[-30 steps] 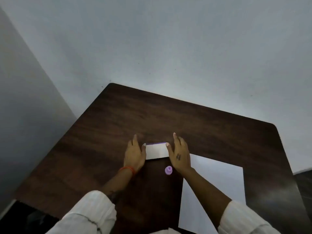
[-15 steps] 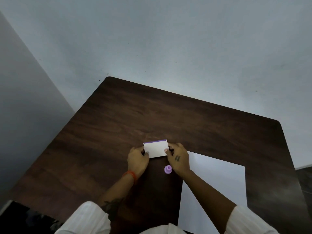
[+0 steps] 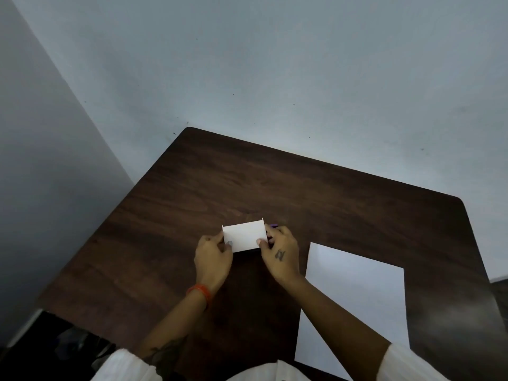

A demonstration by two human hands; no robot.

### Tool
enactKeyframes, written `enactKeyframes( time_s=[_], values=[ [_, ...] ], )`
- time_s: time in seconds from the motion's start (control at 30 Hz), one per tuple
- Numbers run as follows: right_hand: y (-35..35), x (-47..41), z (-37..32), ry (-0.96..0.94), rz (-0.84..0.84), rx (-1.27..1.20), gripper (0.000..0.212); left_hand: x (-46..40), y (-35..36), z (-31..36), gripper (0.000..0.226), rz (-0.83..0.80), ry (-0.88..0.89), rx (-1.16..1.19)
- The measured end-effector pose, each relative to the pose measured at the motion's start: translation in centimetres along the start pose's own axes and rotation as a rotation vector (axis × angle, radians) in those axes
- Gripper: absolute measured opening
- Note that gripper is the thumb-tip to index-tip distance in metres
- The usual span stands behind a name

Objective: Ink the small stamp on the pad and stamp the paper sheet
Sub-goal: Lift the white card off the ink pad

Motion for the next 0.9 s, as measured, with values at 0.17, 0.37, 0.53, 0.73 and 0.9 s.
enactKeyframes(
  time_s=[0.17, 0.37, 0.53, 0.73, 0.9],
  values=[
    [1.7, 2.5, -0.6, -0.030, -0.084, 0.002, 0.043, 2.4, -1.0, -2.6, 0.035, 0.003, -0.049, -0.001],
    [2.4, 4.9, -0.4, -0.032, -0.110, 0.043, 0.045, 3.8, -0.4, -4.7, 0.034, -0.059, -0.061, -0.014],
    [2.8, 5.2, -0.5, -0.030, -0.173, 0.068, 0.042, 3.9, -0.5, -5.5, 0.035, -0.064, -0.073, -0.032],
    [4.0, 5.7, 0.2, 0.038, -0.259, 0.115, 0.042, 3.7, -0.6, -6.2, 0.035, -0.074, -0.078, -0.063],
    [4.2, 5.9, -0.1, 0.037, -0.282, 0.133, 0.044, 3.5, -0.8, -6.3, 0.036, -0.065, -0.075, -0.079]
  ],
)
Point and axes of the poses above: each hand's wrist, its own x-axis away from the middle knuckle, its own y-axis out of the palm, z = x × y, the point moved 9 cm from there along -x, towards the middle knuckle, and after that the axes turned 10 degrees about x, right-handed, at the moved point
